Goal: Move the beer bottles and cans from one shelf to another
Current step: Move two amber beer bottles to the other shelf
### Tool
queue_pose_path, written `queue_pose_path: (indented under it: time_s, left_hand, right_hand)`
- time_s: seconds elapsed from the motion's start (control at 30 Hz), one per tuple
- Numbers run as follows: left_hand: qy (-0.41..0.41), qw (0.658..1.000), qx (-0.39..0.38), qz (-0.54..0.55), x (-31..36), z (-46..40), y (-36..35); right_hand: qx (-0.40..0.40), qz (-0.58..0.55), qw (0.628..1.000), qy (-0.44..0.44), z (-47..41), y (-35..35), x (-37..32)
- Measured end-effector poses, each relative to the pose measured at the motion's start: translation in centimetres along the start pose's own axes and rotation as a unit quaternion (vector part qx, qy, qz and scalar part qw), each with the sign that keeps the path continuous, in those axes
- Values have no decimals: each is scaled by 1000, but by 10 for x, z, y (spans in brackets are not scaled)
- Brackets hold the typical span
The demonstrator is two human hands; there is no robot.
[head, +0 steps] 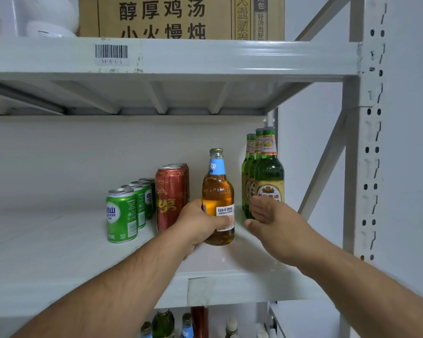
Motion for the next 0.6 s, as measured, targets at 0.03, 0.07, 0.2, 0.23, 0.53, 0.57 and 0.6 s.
queue_pose_path:
  time_s: [0.03,0.07,0.2,0.23,0.53,0.57,0.6]
  left_hand:
    - [0,1000,-2,-1,0,1,0]
    - [0,1000,-7,-3,1,2,0]
    - [7,999,-28,-32,3,12,-1]
    - [0,999,-28,-41,3,17,-1]
    - [-86,963,79,-244,-8,120,55]
    - [-75,953,97,-278,-11,130,68]
    - [-62,941,112,-314,-13,141,83]
  right_hand:
    - [-1,5,1000,2,1,0,0]
    - [-1,8,1000,5,2,-1,0]
    - [6,24,999,32,10,-2,-1]
    - [11,28,999,43,13,-3,-2]
    - [-11,43,977,208,37,-48,-33]
    - [-34,53,973,222,38,-60,-40]
    - [-55,66,968,234,39,-72,-48]
Point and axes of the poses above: each hand's wrist, its own z-axis away from the middle knuckle, its own y-axis out of the back of the hand, x = y × z, the point moved 1 cm from there along -z, towards the middle knuckle, and after that the axes turned 2 degrees about -x, right-handed, at the moved point
